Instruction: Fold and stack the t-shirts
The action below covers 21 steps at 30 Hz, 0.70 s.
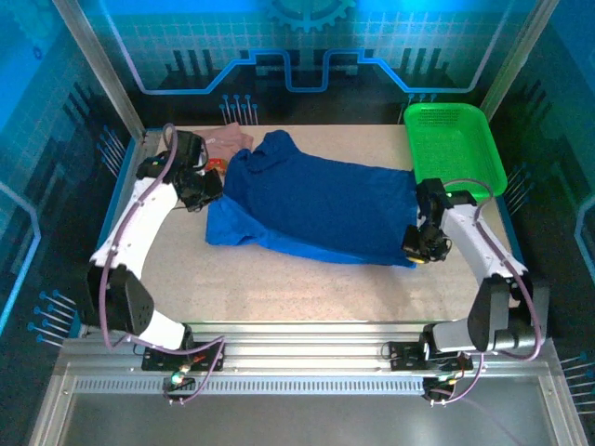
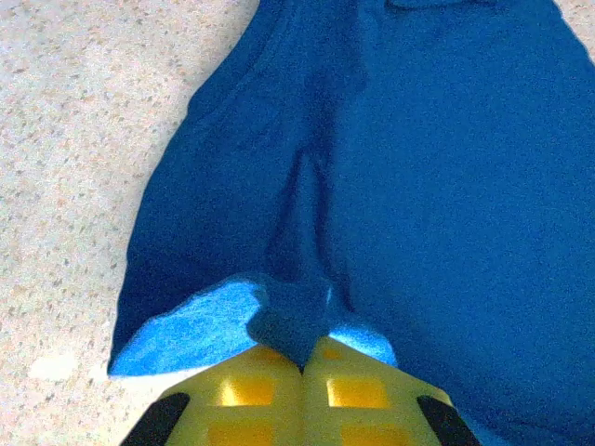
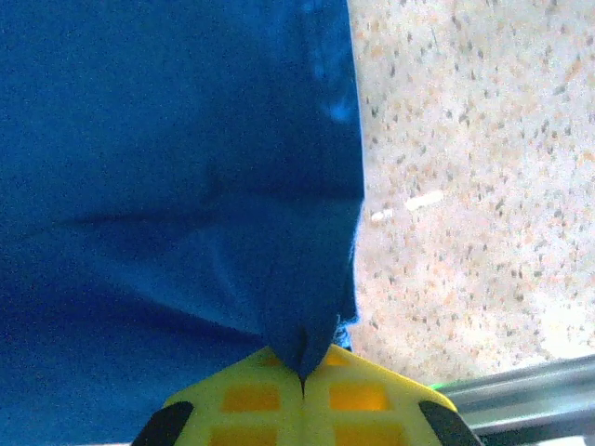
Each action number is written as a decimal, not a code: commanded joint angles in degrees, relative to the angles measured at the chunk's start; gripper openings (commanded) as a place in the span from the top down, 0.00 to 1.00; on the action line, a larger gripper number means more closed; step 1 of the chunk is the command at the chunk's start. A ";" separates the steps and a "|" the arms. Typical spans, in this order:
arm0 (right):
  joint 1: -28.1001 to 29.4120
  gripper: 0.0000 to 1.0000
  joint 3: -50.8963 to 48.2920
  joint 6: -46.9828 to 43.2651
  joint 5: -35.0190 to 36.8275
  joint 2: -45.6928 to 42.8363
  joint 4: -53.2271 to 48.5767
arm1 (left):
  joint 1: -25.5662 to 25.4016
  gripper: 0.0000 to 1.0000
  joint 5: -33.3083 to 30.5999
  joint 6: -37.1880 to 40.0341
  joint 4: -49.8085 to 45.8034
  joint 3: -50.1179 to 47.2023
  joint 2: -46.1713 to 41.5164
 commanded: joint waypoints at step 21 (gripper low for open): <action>-4.01 0.82 18.76 -5.94 4.48 26.13 7.38 | -0.26 0.99 6.67 11.03 2.35 35.96 35.98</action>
